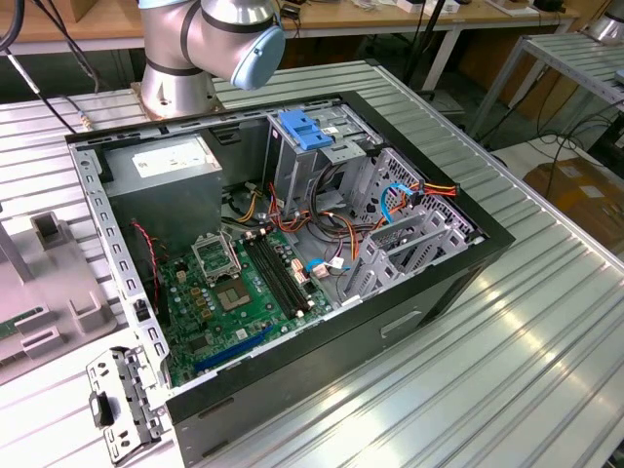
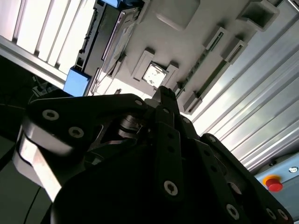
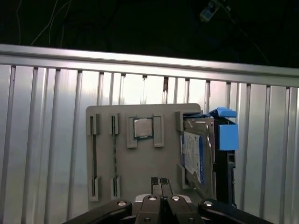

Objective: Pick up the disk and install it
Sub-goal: 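Pick up the disk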

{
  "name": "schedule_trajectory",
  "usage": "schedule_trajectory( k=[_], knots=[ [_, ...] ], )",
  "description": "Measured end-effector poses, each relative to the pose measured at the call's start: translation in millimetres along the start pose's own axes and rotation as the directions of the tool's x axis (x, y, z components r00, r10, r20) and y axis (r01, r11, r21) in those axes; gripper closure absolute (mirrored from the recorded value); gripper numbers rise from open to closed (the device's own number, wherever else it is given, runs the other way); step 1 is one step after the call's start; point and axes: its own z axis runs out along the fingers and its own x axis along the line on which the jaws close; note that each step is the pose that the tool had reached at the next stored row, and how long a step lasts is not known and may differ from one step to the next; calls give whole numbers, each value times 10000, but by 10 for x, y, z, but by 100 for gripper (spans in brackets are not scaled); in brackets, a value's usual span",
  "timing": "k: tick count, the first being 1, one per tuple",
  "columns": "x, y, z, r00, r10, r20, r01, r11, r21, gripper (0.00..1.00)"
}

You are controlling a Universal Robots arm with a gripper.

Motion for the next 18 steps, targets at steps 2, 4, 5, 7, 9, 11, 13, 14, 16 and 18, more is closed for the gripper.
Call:
schedule_trajectory(
  k=[2,4,5,7,9,11,13,14,16,18],
  knots=[
    [-1,1,0,9999,-111,-3,111,9999,-3,89],
    [0,0,0,9997,-232,-6,232,9997,-5,89],
    [0,0,0,9996,-294,-7,294,9996,-8,89],
    [0,0,0,9992,-410,-10,410,9992,-10,89],
    [0,0,0,9985,-553,-13,553,9985,-14,89],
    [0,0,0,9978,-658,-16,658,9978,-16,89],
    [0,0,0,9974,-727,-17,727,9974,-18,89],
    [0,0,0,9973,-730,-18,730,9973,-18,89],
    [0,0,0,9973,-734,-18,734,9973,-19,89],
    [0,0,0,9973,-738,-18,738,9973,-19,89]
  ],
)
